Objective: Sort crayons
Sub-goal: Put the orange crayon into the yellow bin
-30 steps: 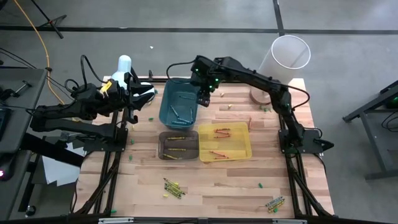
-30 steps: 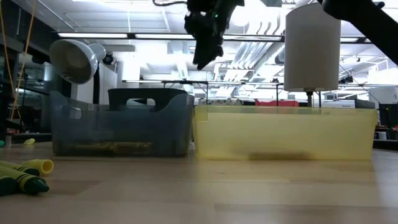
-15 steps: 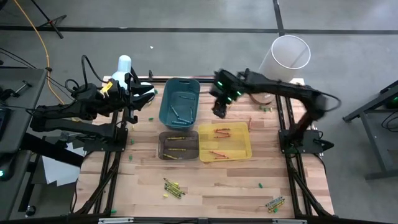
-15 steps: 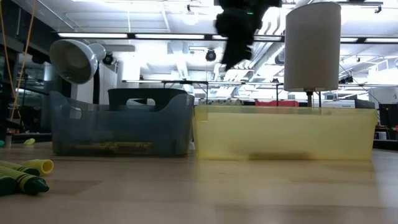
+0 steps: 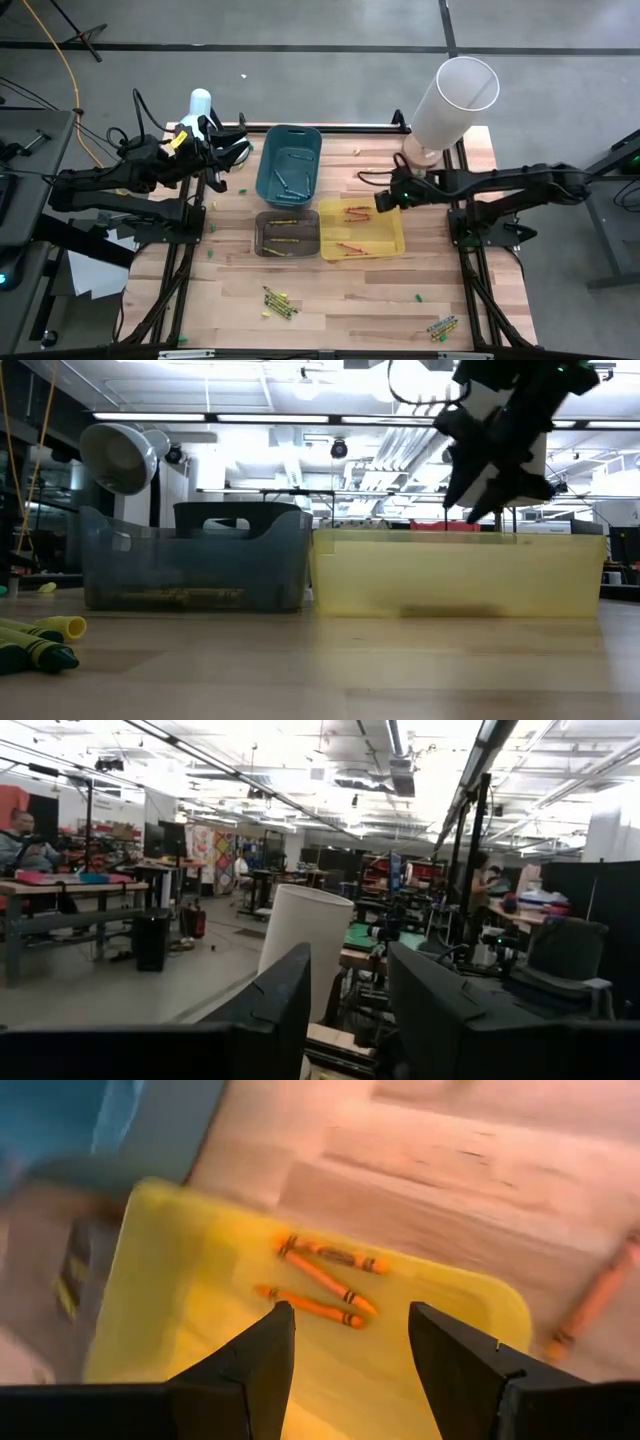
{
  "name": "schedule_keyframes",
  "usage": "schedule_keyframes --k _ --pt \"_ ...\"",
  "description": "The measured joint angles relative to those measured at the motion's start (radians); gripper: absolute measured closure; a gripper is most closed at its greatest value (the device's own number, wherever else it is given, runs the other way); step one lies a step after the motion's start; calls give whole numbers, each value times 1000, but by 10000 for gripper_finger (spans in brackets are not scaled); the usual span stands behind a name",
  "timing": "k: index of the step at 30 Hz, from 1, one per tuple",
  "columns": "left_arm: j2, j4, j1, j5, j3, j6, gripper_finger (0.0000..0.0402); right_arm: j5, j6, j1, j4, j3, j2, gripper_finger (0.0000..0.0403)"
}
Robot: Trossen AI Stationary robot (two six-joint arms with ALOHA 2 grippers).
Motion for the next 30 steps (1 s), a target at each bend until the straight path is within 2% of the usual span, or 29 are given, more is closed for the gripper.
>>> schedule_keyframes --k 3,8,16,21,30 --pt "0 -1 0 0 0 0 282 25 164 5 -5 -17 -15 213" --pt "0 -2 0 0 0 -2 282 57 202 -22 -15 -17 -15 213" --pt "0 -2 0 0 0 -2 282 131 453 -107 -259 -17 -7 213" --pt "0 -2 0 0 0 -2 282 150 474 -159 -297 -17 40 213" --pt "0 -2 0 0 0 -2 282 118 503 -192 -278 -17 211 213"
